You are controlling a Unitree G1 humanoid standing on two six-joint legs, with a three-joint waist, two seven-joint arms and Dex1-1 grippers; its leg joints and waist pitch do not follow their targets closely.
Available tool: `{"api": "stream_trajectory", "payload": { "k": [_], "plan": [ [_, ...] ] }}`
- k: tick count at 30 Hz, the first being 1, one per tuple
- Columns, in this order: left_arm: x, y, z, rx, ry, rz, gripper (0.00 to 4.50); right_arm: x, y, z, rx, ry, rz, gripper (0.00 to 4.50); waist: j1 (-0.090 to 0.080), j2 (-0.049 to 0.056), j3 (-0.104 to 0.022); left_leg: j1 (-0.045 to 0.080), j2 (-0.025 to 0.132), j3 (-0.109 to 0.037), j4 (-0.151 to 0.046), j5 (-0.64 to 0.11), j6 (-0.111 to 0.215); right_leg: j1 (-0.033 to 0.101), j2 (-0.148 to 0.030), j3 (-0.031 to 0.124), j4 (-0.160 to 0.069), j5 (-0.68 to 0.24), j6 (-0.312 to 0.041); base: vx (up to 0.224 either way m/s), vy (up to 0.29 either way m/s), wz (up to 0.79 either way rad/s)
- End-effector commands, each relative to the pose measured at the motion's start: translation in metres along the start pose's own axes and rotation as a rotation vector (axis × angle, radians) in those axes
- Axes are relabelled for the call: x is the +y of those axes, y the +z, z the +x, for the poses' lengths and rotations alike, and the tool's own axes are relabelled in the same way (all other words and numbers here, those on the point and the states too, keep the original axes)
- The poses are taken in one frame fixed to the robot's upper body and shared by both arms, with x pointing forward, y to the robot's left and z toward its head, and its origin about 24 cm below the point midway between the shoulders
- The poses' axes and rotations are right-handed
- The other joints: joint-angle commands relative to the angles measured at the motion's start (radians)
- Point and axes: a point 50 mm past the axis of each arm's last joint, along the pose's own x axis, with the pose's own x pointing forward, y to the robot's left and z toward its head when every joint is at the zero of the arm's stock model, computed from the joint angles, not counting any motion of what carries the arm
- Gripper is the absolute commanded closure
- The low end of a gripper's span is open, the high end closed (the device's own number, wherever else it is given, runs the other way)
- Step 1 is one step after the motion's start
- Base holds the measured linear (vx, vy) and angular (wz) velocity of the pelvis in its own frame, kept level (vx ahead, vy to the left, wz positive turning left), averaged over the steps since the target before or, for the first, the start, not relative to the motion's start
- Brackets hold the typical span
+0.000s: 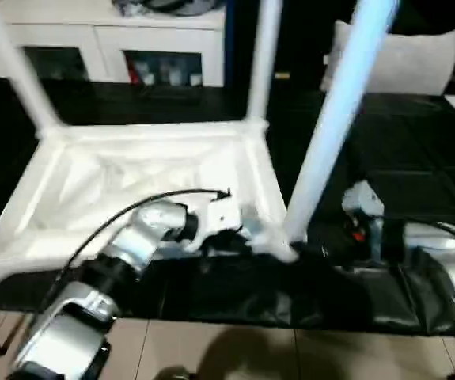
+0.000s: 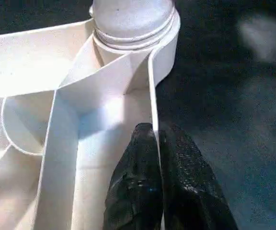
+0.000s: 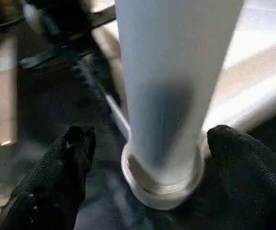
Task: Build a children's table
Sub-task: Rotate leg to tighten
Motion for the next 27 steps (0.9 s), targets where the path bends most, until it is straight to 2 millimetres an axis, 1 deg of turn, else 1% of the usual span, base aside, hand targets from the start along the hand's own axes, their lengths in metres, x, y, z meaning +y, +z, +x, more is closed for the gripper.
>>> {"api": "stream_trajectory", "payload": {
  "k": [1, 2, 4, 5, 6, 7, 9, 10, 11, 12, 13, 14, 15, 19, 21, 24, 25, 26, 27],
  "plan": [
    [-0.009, 0.006, 0.005, 0.024, -0.141, 0.091, 4.5, 0.007, 0.004, 0.0, 0.0, 0.103, -0.018, 0.71, -0.001, -0.015, -0.066, 0.012, 0.089, -0.032, -0.059, -0.106, 0.107, 0.05, -0.12, 0.074, -0.079, -0.197, -0.132, 0.0, 0.0, 0.0],
    [-0.01, 0.006, 0.005, 0.025, -0.162, 0.099, 4.5, 0.008, 0.003, 0.0, 0.006, 0.121, -0.017, 0.71, 0.002, -0.017, -0.066, 0.011, 0.09, -0.032, -0.059, -0.1, 0.107, 0.051, -0.122, 0.075, -0.076, -0.189, -0.136, 0.0, 0.0, 0.0],
    [-0.012, 0.007, 0.004, 0.027, -0.197, 0.116, 4.5, 0.009, 0.003, 0.001, 0.014, 0.15, -0.014, 0.92, 0.004, -0.016, -0.066, 0.011, 0.091, -0.032, -0.059, -0.103, 0.104, 0.05, -0.123, 0.074, -0.077, -0.191, -0.141, 0.0, 0.0, 0.0],
    [-0.013, 0.007, 0.003, 0.031, -0.216, 0.127, 4.5, 0.01, 0.002, 0.002, 0.017, 0.168, -0.013, 1.03, 0.006, -0.019, -0.065, 0.012, 0.091, -0.032, -0.059, -0.11, 0.1, 0.05, -0.125, 0.075, -0.078, -0.207, -0.139, 0.0, 0.0, 0.0],
    [-0.015, 0.007, 0.002, 0.036, -0.238, 0.141, 4.5, 0.011, 0.001, 0.003, 0.02, 0.194, -0.007, 1.12, 0.006, -0.019, -0.065, 0.011, 0.089, -0.031, -0.059, -0.109, 0.1, 0.051, -0.125, 0.075, -0.079, -0.214, -0.137, 0.0, 0.0, 0.0],
    [-0.015, 0.007, 0.002, 0.038, -0.246, 0.145, 4.5, 0.012, 0.001, 0.003, 0.021, 0.205, -0.002, 1.12, 0.008, -0.018, -0.064, 0.012, 0.089, -0.031, -0.06, -0.113, 0.097, 0.05, -0.124, 0.075, -0.081, -0.23, -0.131, 0.0, 0.0, 0.0],
    [-0.016, 0.006, 0.001, 0.041, -0.259, 0.153, 4.5, 0.014, 0.001, 0.004, 0.023, 0.236, 0.011, 1.4, 0.01, -0.019, -0.064, 0.013, 0.09, -0.031, -0.061, -0.117, 0.093, 0.049, -0.123, 0.075, -0.082, -0.245, -0.124, 0.0, 0.0, 0.0],
    [-0.016, 0.006, 0.0, 0.042, -0.26, 0.155, 4.5, 0.016, 0.001, 0.004, 0.023, 0.247, 0.015, 1.4, 0.011, -0.019, -0.065, 0.013, 0.09, -0.032, -0.06, -0.114, 0.09, 0.049, -0.123, 0.075, -0.082, -0.244, -0.123, 0.0, 0.0, 0.0],
    [-0.016, 0.005, 0.0, 0.043, -0.261, 0.156, 4.5, 0.016, 0.001, 0.004, 0.024, 0.257, 0.018, 1.53, 0.013, -0.019, -0.065, 0.013, 0.09, -0.032, -0.06, -0.113, 0.09, 0.049, -0.123, 0.075, -0.081, -0.242, -0.123, 0.0, 0.0, 0.0],
    [-0.016, 0.005, 0.0, 0.043, -0.263, 0.158, 4.5, 0.017, 0.001, 0.003, 0.024, 0.265, 0.02, 1.59, 0.015, -0.017, -0.065, 0.013, 0.091, -0.032, -0.06, -0.113, 0.088, 0.049, -0.124, 0.075, -0.081, -0.244, -0.122, 0.0, 0.0, 0.0],
    [-0.016, 0.004, 0.0, 0.044, -0.264, 0.158, 4.5, 0.018, 0.001, 0.003, 0.025, 0.272, 0.023, 1.7, 0.015, -0.019, -0.065, 0.013, 0.09, -0.032, -0.06, -0.114, 0.088, 0.049, -0.124, 0.075, -0.082, -0.245, -0.12, 0.0, 0.0, 0.0],
    [-0.016, 0.004, -0.001, 0.045, -0.264, 0.158, 4.5, 0.018, 0.001, 0.003, 0.025, 0.276, 0.027, 1.7, 0.015, -0.019, -0.065, 0.013, 0.09, -0.032, -0.06, -0.115, 0.087, 0.049, -0.124, 0.075, -0.082, -0.247, -0.119, 0.0, 0.0, 0.0],
    [-0.016, 0.003, -0.001, 0.046, -0.266, 0.158, 4.5, 0.019, 0.0, 0.002, 0.025, 0.282, 0.03, 1.93, 0.016, -0.02, -0.066, 0.013, 0.09, -0.032, -0.06, -0.11, 0.086, 0.05, -0.123, 0.075, -0.08, -0.241, -0.118, 0.0, 0.0, 0.0],
    [-0.016, 0.003, -0.001, 0.038, -0.266, 0.148, 4.5, 0.021, -0.001, 0.002, 0.009, 0.3, 0.059, 2.08, 0.019, -0.019, -0.068, 0.013, 0.09, -0.031, -0.058, -0.096, 0.091, 0.049, -0.123, 0.075, -0.077, -0.215, -0.126, 0.0, 0.0, 0.0],
    [-0.016, 0.003, -0.001, 0.03, -0.254, 0.139, 4.5, 0.022, -0.001, 0.003, -0.005, 0.303, 0.073, 2.29, 0.019, -0.019, -0.067, 0.012, 0.09, -0.032, -0.058, -0.097, 0.091, 0.049, -0.122, 0.074, -0.077, -0.212, -0.128, 0.0, 0.0, 0.0],
    [-0.012, 0.005, 0.001, 0.008, -0.202, 0.089, 4.5, 0.023, 0.001, 0.008, -0.037, 0.284, 0.098, 2.4, 0.019, -0.019, -0.067, 0.012, 0.09, -0.031, -0.059, -0.1, 0.086, 0.05, -0.123, 0.074, -0.078, -0.224, -0.124, 0.0, 0.0, 0.0],
    [-0.008, 0.007, 0.003, -0.01, -0.16, 0.051, 4.5, 0.023, 0.003, 0.013, -0.062, 0.247, 0.118, 2.42, 0.018, -0.019, -0.064, 0.012, 0.089, -0.032, -0.061, -0.107, 0.08, 0.048, -0.123, 0.074, -0.081, -0.248, -0.122, 0.0, 0.0, 0.0],
    [-0.006, 0.009, 0.005, -0.022, -0.126, 0.018, 4.5, 0.023, 0.004, 0.017, -0.077, 0.211, 0.132, 2.43, 0.018, -0.019, -0.064, 0.012, 0.089, -0.032, -0.061, -0.107, 0.08, 0.048, -0.123, 0.074, -0.081, -0.248, -0.122, 0.0, 0.0, 0.0],
    [-0.004, 0.009, 0.007, -0.023, -0.097, -0.016, 4.5, 0.021, 0.005, 0.022, -0.087, 0.168, 0.138, 2.43, 0.012, -0.021, -0.063, 0.014, 0.087, -0.034, -0.062, -0.123, 0.063, 0.05, -0.126, 0.072, -0.088, -0.298, -0.112, 0.0, 0.0, 0.0]
  ]
}}
